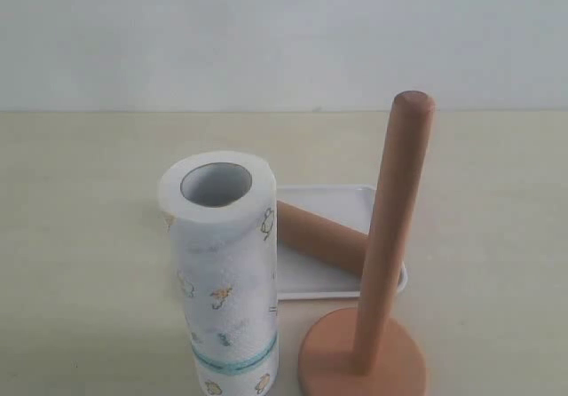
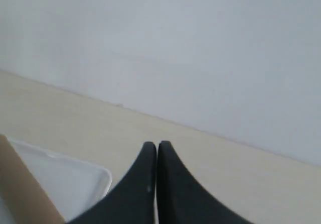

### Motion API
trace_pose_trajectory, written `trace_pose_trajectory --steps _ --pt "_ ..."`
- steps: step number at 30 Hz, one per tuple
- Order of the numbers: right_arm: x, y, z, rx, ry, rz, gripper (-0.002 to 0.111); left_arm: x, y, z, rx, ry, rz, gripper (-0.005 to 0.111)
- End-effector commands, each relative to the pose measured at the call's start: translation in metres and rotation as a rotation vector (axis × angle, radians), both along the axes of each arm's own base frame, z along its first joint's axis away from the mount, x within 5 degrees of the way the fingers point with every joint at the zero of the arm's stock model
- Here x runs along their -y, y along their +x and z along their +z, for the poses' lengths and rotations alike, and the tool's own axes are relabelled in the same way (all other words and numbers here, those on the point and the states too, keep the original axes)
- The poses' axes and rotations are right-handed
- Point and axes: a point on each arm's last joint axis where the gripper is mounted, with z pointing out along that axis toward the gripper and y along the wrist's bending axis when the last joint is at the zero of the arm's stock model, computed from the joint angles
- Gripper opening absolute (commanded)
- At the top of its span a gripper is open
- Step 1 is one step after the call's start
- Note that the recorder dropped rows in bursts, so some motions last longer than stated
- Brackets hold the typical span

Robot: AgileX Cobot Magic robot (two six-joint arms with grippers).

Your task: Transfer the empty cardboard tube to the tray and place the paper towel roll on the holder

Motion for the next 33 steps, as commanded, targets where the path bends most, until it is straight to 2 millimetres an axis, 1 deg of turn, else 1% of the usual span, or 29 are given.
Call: trace_pose_trajectory --steps 1,9,33 --pt "0.0049 -0.0102 -0.0096 0.087 0.025 -0.022 0.0 -0.0002 0.0001 -0.0006 0.005 0.003 0.002 0.004" --pt "0.0048 -0.0106 -0.0119 0.05 0.09 -0.025 0.0 -0.0002 0.0001 -0.0004 0.007 0.003 0.002 0.004" --pt "0.0048 -0.0106 -0.0119 0.049 0.093 -0.025 0.0 -0.0002 0.0001 -0.0004 0.007 0.003 0.002 0.004"
